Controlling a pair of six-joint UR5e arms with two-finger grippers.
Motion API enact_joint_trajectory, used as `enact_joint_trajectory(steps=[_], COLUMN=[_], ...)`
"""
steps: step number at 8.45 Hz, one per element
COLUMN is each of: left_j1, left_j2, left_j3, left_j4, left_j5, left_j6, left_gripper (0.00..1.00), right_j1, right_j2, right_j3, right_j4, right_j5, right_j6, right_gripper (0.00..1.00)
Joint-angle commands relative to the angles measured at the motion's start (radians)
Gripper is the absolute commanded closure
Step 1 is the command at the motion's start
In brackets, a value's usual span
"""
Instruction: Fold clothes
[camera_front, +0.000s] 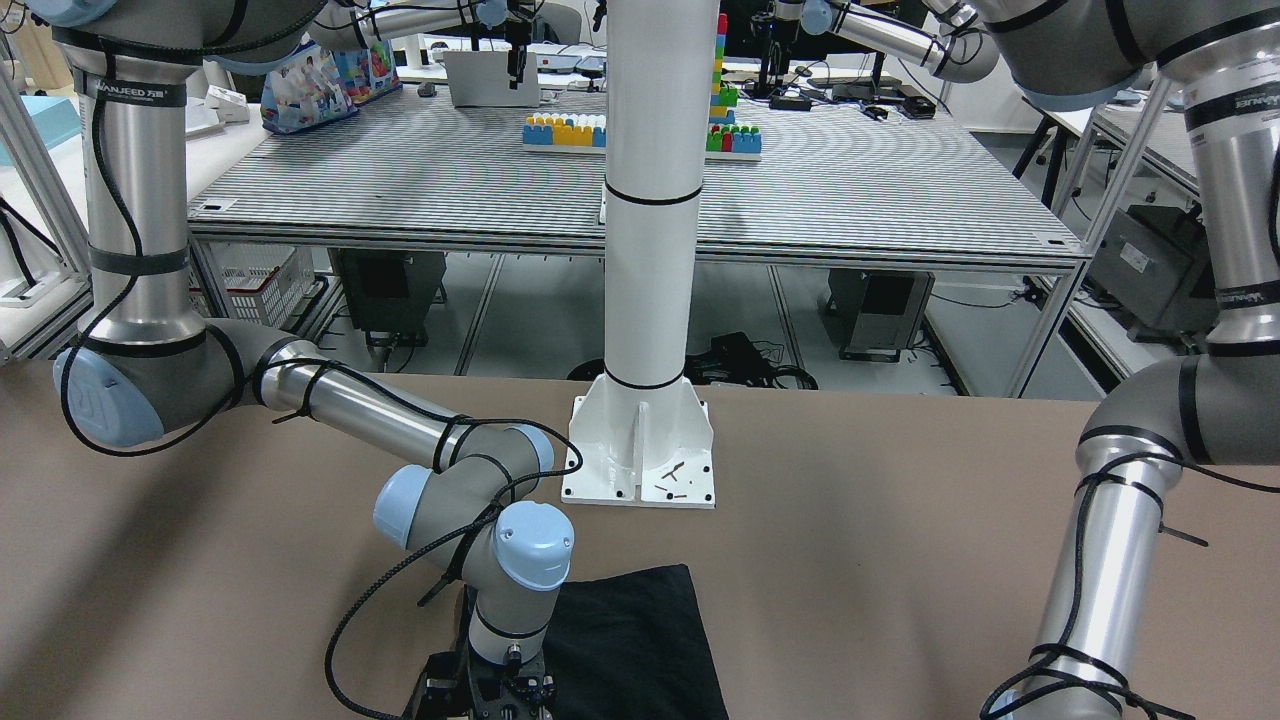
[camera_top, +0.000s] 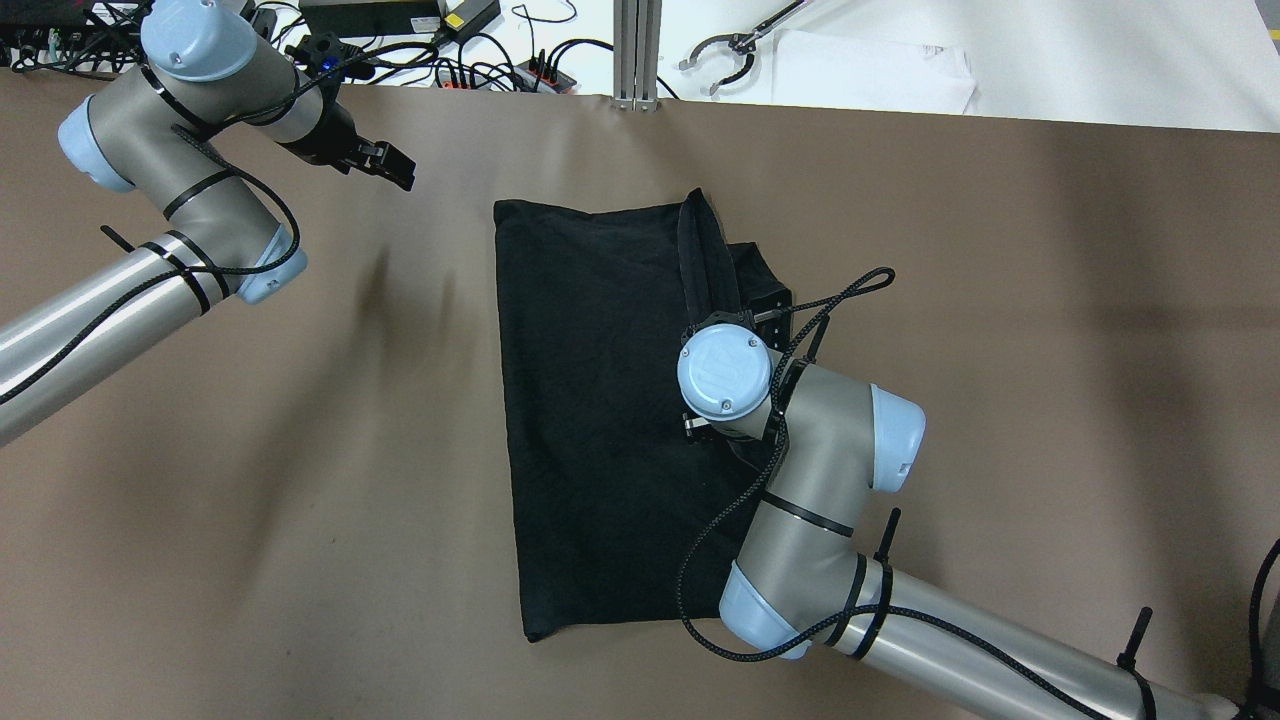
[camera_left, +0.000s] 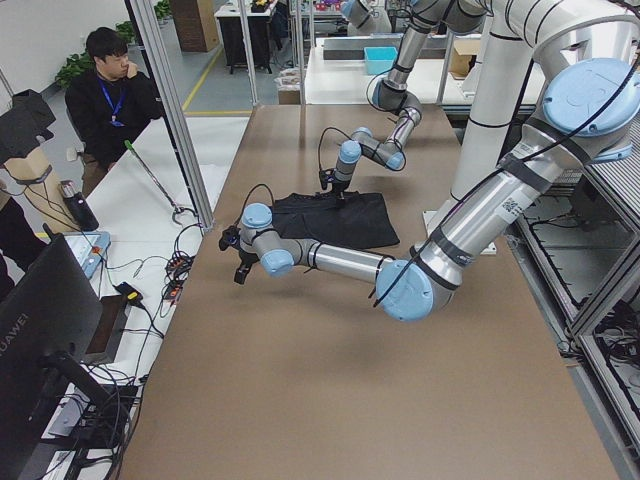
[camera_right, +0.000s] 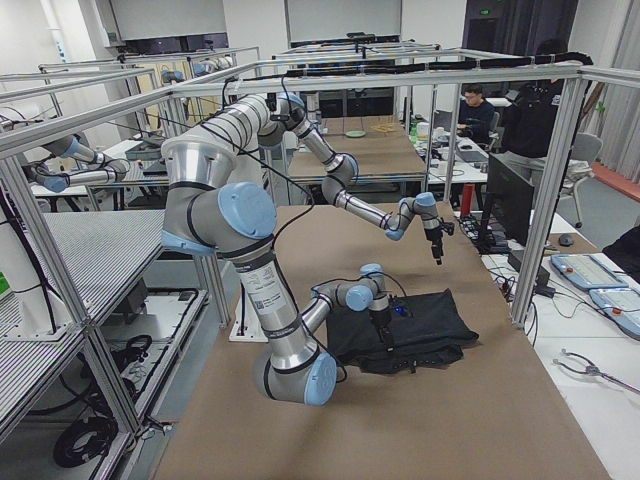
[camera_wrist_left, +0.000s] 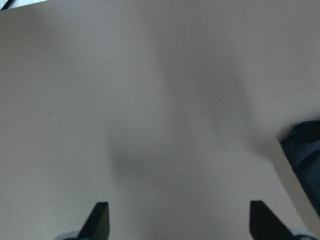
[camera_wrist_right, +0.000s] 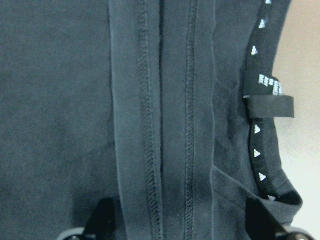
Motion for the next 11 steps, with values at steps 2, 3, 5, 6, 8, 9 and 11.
enact_joint_trajectory(steps=[2, 3, 5, 6, 8, 9, 11], left_j1=[0.001, 0.001, 0.001, 0.0, 0.0, 0.0, 0.0], left_j2=[-0.001, -0.001, -0.001, -0.001, -0.001, 0.002, 0.002], left_j3=[0.0, 0.0, 0.0, 0.0, 0.0, 0.0, 0.0], left_j4=[0.0, 0.0, 0.0, 0.0, 0.0, 0.0, 0.0], left_j5=[0.0, 0.0, 0.0, 0.0, 0.0, 0.0, 0.0], left_j6=[0.0, 0.0, 0.0, 0.0, 0.0, 0.0, 0.0], left_gripper=[0.0, 0.0, 0.0, 0.0, 0.0, 0.0, 0.0], right_j1=[0.041, 0.05, 0.085, 0.085, 0.087, 0.087, 0.094], right_j2=[-0.025, -0.053, -0.082, -0.094, -0.081, -0.038, 0.025], right_j3=[0.003, 0.006, 0.006, 0.006, 0.009, 0.009, 0.006], right_j4=[0.003, 0.041, 0.074, 0.078, 0.083, 0.081, 0.078], right_j5=[0.0, 0.003, 0.013, 0.013, 0.014, 0.019, 0.019], right_j6=[-0.057, -0.061, -0.084, -0.084, -0.083, -0.075, -0.061], right_gripper=[0.07, 0.07, 0.07, 0.07, 0.07, 0.07, 0.07])
